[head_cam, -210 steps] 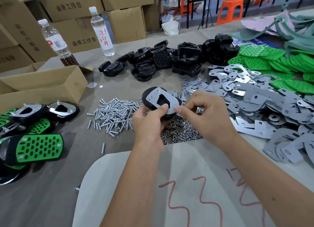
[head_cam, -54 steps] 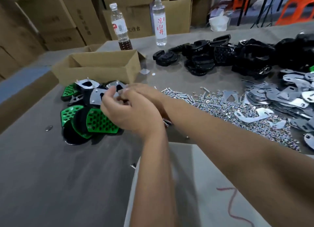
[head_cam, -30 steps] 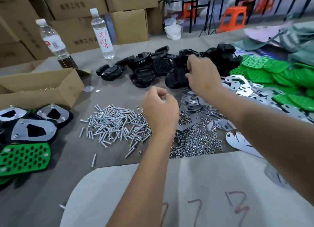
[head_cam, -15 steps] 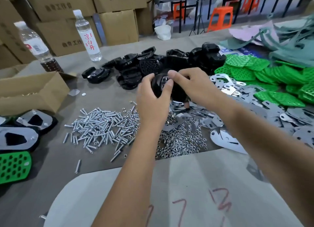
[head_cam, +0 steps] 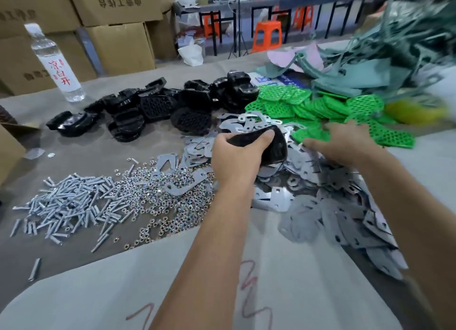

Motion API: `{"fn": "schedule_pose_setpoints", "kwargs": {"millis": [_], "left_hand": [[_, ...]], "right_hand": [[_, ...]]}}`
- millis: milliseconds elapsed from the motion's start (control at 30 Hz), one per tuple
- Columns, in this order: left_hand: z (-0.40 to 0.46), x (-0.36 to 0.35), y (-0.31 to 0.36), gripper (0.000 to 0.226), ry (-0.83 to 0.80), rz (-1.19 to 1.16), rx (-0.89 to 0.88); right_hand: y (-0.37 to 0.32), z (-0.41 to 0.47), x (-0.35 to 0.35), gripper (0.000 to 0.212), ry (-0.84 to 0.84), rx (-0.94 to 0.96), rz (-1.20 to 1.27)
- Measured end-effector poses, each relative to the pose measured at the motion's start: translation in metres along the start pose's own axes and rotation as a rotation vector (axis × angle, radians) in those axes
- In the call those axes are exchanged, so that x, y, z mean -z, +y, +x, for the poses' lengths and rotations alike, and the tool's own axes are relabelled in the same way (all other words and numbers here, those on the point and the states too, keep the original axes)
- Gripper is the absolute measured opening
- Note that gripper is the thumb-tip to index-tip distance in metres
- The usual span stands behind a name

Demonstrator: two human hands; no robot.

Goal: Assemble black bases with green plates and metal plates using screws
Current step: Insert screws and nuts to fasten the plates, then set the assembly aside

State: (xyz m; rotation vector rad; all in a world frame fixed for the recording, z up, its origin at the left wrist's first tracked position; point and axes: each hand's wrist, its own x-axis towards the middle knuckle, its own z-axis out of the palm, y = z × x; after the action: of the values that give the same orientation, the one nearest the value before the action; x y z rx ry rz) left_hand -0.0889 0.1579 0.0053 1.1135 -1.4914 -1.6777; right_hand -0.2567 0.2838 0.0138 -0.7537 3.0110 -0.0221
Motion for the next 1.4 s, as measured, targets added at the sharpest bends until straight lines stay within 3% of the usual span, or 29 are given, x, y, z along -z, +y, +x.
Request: {"fn": "schedule_pose_setpoints", "kwargs": {"millis": [133,300,467,567,633,867,1067,1200,1400], "left_hand": [[-0.007,-0.003,-0.006,0.065,-0.011,-0.066,0.004],[-0.011,0.002,-0.009,0.059,0.04,-0.14,-0.005],[-0.011,0.014,0.002,0.028,-0.003,-0.355,0.195],[-0.012,0.044,0.01,0.012,-0.069,-0.532,0.303],[-0.012,0.07,0.01,0.011,-0.081,-0.565,0.307],[-0.01,0.16,0.002,0.015,0.016,-0.47,0.166],[-0.005,0.188,-0.016,0.008,0.133,-0.247,-0.038],[-0.004,0.181,-0.019,0.014,0.106,-0.162,-0.088],[-0.001,0.182,-0.023,0.016,0.096,-0.16,-0.098]], "right_hand": [[0.0,0.002,-0.01,0.052,0.167,0.061,0.179],[-0.002,0.003,0.001,0.016,0.32,0.079,0.187],[-0.009,-0.01,0.016,0.046,0.617,-0.089,0.505],[-0.035,-0.02,0.022,0.044,0.651,-0.141,0.784],[-0.061,-0.027,0.022,0.041,0.553,-0.148,1.033],[-0.166,-0.091,-0.001,0.014,-0.139,0.07,1.884],[-0.195,-0.122,-0.033,0.016,-0.292,0.282,1.922],[-0.196,-0.127,-0.038,0.014,-0.365,0.437,1.917],[-0.196,-0.126,-0.045,0.029,-0.427,0.511,1.902]]}}
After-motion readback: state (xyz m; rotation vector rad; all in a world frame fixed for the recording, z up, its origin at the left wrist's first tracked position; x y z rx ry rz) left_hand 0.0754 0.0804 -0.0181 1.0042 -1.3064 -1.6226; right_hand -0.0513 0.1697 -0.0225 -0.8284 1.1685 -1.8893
